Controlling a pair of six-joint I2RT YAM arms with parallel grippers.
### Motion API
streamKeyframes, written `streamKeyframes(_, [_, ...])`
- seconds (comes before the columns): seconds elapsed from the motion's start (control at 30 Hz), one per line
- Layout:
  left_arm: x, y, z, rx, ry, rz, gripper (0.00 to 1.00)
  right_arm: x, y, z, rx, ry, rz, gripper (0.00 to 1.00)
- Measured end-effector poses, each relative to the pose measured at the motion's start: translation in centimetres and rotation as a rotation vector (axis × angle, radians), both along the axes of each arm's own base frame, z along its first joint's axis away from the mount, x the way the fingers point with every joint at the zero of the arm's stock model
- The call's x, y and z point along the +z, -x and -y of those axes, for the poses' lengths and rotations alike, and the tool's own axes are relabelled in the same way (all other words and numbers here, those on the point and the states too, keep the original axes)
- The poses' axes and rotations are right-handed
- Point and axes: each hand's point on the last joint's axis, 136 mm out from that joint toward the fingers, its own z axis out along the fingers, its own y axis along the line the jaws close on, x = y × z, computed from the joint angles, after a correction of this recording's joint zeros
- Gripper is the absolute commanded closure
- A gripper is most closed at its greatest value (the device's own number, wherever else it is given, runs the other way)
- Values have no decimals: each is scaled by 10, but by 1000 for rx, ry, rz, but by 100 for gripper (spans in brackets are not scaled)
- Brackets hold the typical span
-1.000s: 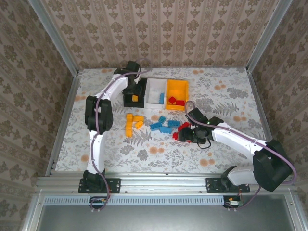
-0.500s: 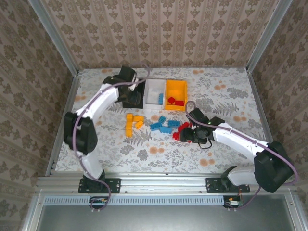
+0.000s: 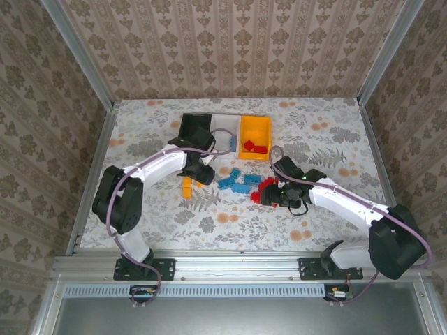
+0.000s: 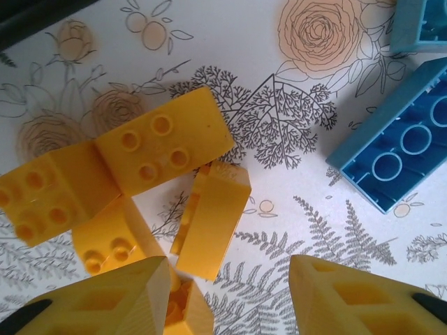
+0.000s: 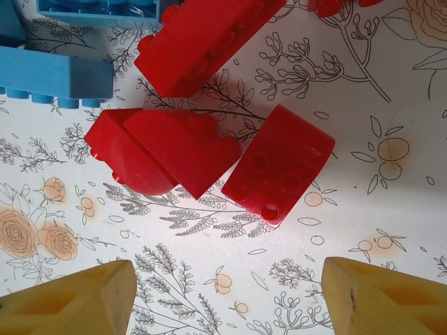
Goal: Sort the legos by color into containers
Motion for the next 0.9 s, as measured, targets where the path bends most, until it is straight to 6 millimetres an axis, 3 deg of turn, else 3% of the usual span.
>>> streamKeyframes(0.2, [-15,2,5,-16,-24,-22,52,3,0,0,0,-5,9,28])
streamKeyframes(0.77, [-24,-8,0,-4,-63,6,53,2,0,0,-1,-5,8,28])
streamKeyframes(0.9, [-35,-6,-2,-3,-78,-16,54,2,0,0,-1,-4,6,28])
